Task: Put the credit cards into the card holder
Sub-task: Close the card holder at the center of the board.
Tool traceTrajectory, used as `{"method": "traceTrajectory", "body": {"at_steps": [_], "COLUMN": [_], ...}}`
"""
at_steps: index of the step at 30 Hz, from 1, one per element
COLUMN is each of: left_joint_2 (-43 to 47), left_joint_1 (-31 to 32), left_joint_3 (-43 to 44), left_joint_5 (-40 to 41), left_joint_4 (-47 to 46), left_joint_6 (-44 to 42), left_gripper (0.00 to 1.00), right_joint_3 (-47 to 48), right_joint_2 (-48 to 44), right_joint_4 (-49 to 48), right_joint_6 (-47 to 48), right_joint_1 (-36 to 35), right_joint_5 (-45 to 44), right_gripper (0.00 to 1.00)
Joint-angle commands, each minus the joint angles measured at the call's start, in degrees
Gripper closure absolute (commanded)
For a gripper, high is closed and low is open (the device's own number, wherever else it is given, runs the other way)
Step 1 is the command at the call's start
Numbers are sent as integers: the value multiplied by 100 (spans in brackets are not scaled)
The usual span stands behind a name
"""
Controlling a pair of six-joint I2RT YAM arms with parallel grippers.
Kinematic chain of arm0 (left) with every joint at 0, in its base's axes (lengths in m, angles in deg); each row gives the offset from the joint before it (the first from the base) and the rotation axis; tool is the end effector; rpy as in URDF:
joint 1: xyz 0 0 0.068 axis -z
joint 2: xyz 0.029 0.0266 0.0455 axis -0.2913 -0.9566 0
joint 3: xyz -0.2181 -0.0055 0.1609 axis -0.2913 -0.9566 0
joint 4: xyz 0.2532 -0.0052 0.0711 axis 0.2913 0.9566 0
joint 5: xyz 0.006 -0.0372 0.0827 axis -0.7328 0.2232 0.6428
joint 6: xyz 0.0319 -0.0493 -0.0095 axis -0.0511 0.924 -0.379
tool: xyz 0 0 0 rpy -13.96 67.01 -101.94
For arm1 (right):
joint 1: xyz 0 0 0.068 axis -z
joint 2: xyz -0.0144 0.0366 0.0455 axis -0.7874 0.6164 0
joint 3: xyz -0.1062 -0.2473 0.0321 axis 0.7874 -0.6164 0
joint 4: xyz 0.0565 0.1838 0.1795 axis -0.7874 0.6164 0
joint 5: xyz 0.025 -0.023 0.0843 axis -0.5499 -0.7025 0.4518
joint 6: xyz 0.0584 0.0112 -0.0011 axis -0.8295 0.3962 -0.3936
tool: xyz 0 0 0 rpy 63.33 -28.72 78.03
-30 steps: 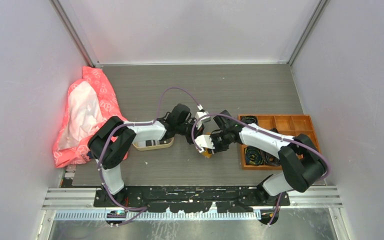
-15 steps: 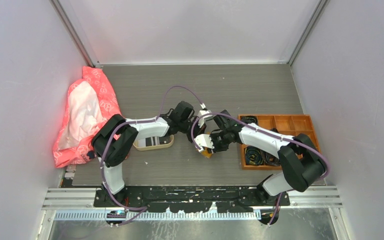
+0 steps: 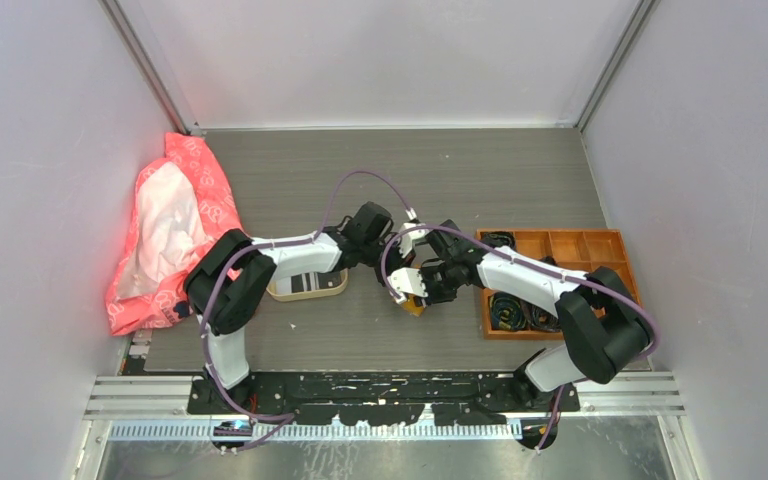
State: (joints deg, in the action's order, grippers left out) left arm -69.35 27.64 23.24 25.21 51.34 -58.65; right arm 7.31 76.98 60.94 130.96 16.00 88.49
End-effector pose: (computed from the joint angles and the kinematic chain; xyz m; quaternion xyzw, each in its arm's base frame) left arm 0.2616 -0.2929 0.1568 0.4838 0.7531 -0.3781 0.2363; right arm 0.2053 0.1714 0.1633 -0.7901 0.5436 0.1445 0.2438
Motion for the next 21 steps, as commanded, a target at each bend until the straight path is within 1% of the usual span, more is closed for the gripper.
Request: {"method": "traceTrajectory", "body": {"at_steps": [1,13,16,21], "left_joint_2": [-128,-91,-100,-218], "left_joint_1": [293,301,298,347], "left_joint_3": [-114,15,96,332], "left_joint_5": [-81,-141,-89,-163], "left_joint_4": [1091,1519,1737,1808], "left_joint_6": [-226,-514,-662,-642], "left_gripper": [100,100,100,100], "right_joint_3": [43,76,81,95], "right_joint_2": [205,226,214,241], "right_joint_4": [-320,-307,-295,-295], "right_joint_6": [-68,-105,-109,-111], "right_joint_1": [-64,-68,-71,-102], "right_joint_5": [-44,-45,-47,-57], "right_gripper": [66,66,66,66]}}
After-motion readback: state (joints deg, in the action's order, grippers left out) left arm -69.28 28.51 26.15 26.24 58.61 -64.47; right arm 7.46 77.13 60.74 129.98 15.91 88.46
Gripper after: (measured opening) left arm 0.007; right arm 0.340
